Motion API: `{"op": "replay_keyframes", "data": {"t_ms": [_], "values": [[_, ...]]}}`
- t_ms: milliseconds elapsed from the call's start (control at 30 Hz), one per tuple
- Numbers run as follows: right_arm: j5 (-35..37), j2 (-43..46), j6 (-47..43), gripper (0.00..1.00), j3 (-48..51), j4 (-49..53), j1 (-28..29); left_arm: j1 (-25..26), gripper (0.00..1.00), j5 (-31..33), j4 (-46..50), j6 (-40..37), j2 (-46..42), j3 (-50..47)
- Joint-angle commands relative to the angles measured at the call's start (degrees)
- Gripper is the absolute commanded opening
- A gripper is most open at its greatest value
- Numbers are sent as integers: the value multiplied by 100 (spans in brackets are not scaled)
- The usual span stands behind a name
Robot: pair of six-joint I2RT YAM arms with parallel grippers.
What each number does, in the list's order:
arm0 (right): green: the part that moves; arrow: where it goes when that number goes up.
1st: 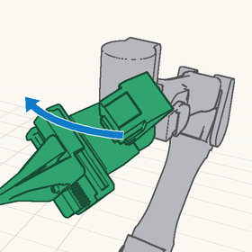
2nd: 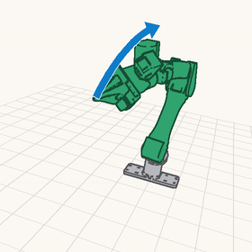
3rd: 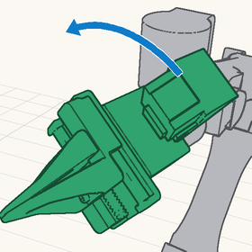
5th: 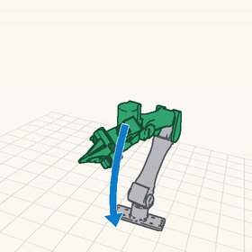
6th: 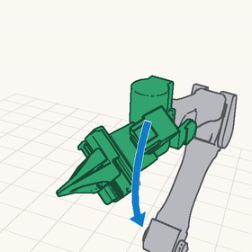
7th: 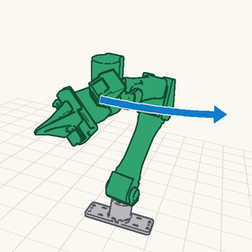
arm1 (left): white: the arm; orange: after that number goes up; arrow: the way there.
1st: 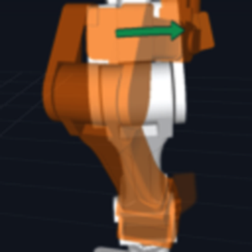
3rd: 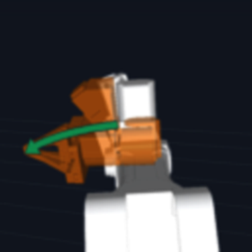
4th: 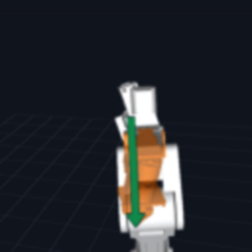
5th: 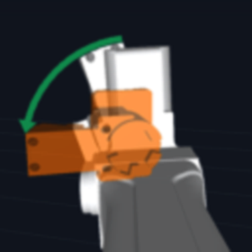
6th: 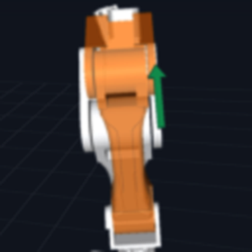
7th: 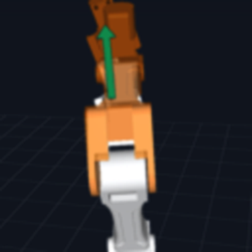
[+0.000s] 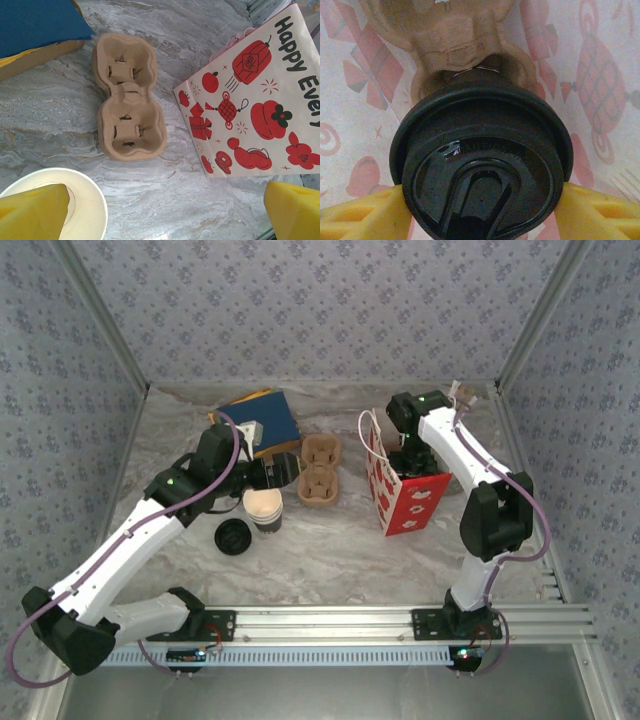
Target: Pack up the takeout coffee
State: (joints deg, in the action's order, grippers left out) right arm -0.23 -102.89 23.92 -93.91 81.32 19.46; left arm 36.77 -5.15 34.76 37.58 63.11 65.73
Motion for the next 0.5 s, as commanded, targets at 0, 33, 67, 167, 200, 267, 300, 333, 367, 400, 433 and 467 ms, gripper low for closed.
{"op": "replay_keyframes", "data": {"t_ms": [0,33,67,167,200,267,300,333,367,400,433,467], "values": [[-27,-196,-29,72,240,-200,-21,36,100,20,63,45,-115,53],[-28,-196,-30,72,246,-203,-18,35,100,25,61,46,-123,46],[-17,-205,-28,72,250,-204,-10,36,100,27,68,40,-129,47],[-25,-214,-28,72,300,-236,-6,47,100,31,72,39,-133,41],[-26,-209,-28,72,318,-244,-7,48,100,31,72,54,-132,43],[-23,-205,-28,72,354,-248,-6,47,100,27,76,48,-133,37],[-23,-205,-29,72,369,-257,-11,48,100,31,73,57,-132,32],[-21,-205,-28,72,381,-266,-10,51,100,31,71,63,-141,35],[-23,-200,-28,72,398,-276,2,53,100,30,74,57,-141,33],[-23,-203,-32,72,415,-291,2,51,100,31,69,58,-141,27],[-27,-205,-28,72,428,-313,-1,57,100,32,72,58,-143,34],[-23,-205,-20,72,439,-310,6,62,100,31,72,58,-141,32]]}}
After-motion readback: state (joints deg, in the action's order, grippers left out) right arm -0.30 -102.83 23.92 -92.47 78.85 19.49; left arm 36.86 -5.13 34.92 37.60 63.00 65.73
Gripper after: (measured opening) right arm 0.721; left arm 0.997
